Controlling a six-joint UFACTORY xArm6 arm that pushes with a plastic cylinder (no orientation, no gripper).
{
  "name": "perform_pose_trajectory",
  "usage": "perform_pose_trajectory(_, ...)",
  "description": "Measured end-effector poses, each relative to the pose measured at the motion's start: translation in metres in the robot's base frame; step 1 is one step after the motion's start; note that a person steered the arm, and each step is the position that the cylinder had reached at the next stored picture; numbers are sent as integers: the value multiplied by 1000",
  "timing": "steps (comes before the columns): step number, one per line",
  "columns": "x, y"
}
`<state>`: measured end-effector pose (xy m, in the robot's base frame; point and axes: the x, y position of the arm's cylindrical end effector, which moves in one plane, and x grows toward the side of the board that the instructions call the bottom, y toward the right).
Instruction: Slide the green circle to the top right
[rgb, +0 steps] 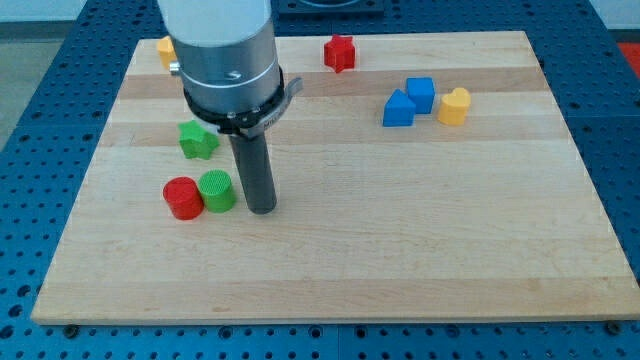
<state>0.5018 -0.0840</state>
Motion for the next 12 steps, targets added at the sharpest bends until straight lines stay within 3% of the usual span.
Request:
perform_pose_trajectory(2, 21, -37)
perform_pose_trajectory(5, 15, -73)
perform_pose_trajectory(12, -105, 1)
